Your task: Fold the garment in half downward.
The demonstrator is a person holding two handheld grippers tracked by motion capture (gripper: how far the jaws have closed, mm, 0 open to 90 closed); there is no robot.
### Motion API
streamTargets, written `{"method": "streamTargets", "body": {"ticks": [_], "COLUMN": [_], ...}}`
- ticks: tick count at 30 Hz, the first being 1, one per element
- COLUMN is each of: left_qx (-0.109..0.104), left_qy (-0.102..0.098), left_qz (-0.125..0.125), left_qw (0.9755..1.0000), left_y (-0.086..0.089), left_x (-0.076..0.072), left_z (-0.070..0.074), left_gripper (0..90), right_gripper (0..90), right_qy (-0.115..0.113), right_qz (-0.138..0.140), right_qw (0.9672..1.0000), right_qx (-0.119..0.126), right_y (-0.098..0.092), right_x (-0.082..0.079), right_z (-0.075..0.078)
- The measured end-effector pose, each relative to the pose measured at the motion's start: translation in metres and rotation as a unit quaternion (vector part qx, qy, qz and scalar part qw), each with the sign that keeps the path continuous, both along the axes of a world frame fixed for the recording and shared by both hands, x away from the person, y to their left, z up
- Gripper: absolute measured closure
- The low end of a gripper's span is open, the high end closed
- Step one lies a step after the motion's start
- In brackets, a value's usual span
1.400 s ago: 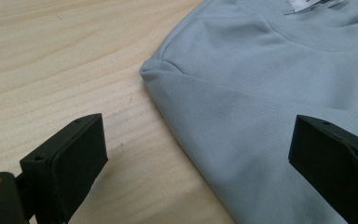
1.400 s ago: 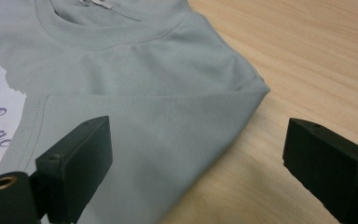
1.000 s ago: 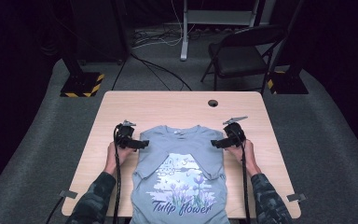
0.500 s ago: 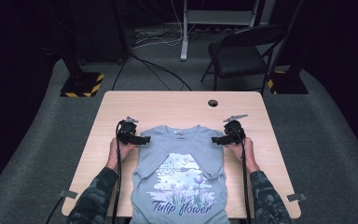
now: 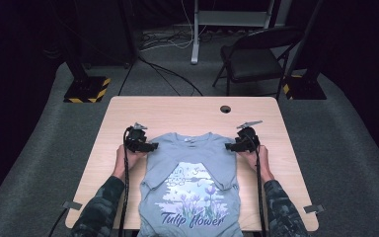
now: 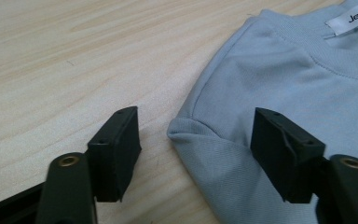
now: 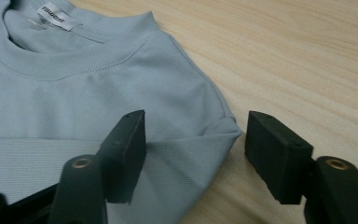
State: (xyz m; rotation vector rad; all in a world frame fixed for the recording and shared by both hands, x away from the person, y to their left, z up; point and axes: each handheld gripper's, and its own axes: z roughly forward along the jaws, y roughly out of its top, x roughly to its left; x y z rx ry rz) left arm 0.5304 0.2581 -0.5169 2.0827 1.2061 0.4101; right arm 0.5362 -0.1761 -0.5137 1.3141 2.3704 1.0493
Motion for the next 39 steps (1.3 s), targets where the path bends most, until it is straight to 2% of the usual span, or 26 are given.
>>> {"method": "streamTargets", "body": {"ticks": [6,11,25,39], "left_qx": [0.013,0.011,0.002,-0.006], "left_qy": [-0.013,-0.018,-0.017,-0.011], "left_qz": [-0.011,-0.018,-0.029,-0.033], "left_qw": [0.9998,0.9996,0.9994,0.9994], "left_y": [-0.002,-0.001,-0.001,-0.002], "left_x": [-0.006,-0.01,-0.012,-0.012], "left_z": [0.0,-0.001,-0.001,-0.001], "left_gripper": [44.0,52.1,69.9,80.8], "right_gripper": [47.9,54.3,70.7,82.6], "right_qy": [0.001,0.0,-0.001,0.001], "right_qz": [0.004,0.004,0.007,0.011], "right_qw": [1.0,1.0,1.0,0.9999], "right_qx": [0.003,0.003,0.0,0.007], "right_y": [0.0,0.0,-0.001,-0.002], "right_x": [-0.001,-0.002,-0.005,-0.006], "right_z": [0.0,0.0,0.0,-0.001]}}
